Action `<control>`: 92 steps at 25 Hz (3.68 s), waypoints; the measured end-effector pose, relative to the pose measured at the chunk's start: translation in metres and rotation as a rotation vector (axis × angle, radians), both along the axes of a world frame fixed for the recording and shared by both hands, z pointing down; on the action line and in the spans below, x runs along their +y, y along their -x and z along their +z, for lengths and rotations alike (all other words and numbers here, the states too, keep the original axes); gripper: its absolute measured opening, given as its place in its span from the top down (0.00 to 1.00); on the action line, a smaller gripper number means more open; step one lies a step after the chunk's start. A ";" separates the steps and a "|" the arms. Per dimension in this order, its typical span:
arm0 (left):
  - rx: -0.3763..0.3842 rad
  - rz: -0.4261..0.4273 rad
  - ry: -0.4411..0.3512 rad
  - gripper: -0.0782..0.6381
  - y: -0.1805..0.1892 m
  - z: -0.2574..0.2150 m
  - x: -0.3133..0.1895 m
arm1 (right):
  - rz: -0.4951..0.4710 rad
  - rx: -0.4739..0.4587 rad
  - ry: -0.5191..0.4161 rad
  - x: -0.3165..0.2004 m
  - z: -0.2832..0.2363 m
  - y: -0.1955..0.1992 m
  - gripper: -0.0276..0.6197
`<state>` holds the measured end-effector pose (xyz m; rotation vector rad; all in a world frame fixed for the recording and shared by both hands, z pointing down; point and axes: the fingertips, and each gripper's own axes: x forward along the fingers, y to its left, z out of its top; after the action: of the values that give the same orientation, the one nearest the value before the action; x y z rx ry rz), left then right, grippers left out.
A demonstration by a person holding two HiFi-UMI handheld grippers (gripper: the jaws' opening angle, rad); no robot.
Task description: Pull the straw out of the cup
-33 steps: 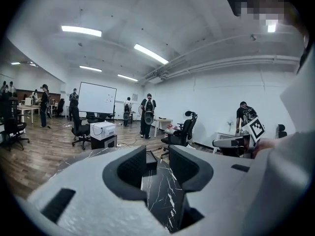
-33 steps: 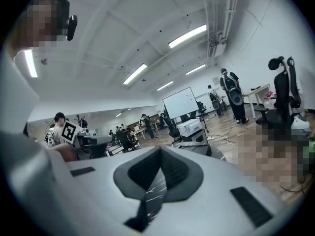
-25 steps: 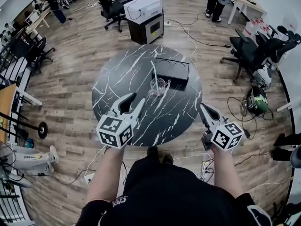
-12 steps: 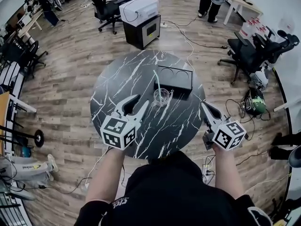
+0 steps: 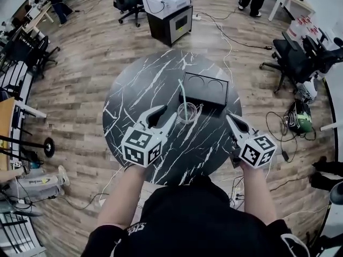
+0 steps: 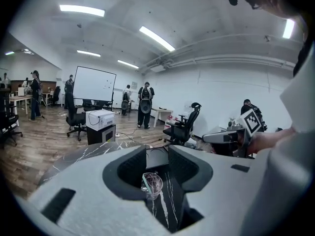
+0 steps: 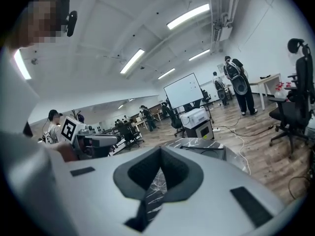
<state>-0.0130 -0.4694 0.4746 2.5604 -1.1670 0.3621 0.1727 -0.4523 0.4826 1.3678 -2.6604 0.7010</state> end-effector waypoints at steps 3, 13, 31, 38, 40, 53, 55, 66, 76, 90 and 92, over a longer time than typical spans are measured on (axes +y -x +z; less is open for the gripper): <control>-0.034 0.010 0.025 0.70 -0.008 0.011 -0.013 | -0.029 -0.014 0.025 -0.016 0.011 0.007 0.95; -0.056 0.010 0.109 0.70 -0.033 0.058 -0.053 | -0.090 -0.020 0.096 -0.046 0.045 0.014 0.95; -0.104 -0.008 0.266 0.67 -0.051 0.161 -0.099 | -0.106 -0.003 0.185 -0.066 0.106 0.003 0.95; -0.174 0.009 0.297 0.67 -0.053 0.192 -0.108 | -0.109 -0.008 0.194 -0.069 0.112 -0.001 0.95; -0.174 0.014 0.308 0.67 -0.054 0.197 -0.109 | -0.102 -0.006 0.202 -0.068 0.114 -0.006 0.95; -0.129 -0.028 0.291 0.84 -0.052 0.182 -0.118 | -0.077 0.008 0.207 -0.062 0.110 -0.023 0.95; -0.108 -0.038 0.277 0.84 -0.048 0.169 -0.119 | -0.081 0.013 0.201 -0.059 0.103 -0.019 0.95; 0.039 -0.095 0.147 0.85 -0.013 0.077 -0.115 | -0.106 0.056 0.135 -0.044 0.054 0.009 0.95; 0.104 -0.131 0.032 0.85 0.053 0.012 -0.068 | -0.138 0.099 0.050 -0.012 0.014 0.055 0.95; 0.148 -0.138 -0.095 0.85 0.105 -0.050 -0.007 | -0.078 0.145 -0.097 0.023 -0.063 0.060 0.95; 0.157 -0.151 -0.108 0.85 0.108 -0.056 -0.004 | -0.080 0.142 -0.109 0.023 -0.070 0.055 0.95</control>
<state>-0.1213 -0.4731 0.4183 2.5168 -1.3420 0.0634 0.1173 -0.4296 0.4123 1.2747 -2.6577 0.4400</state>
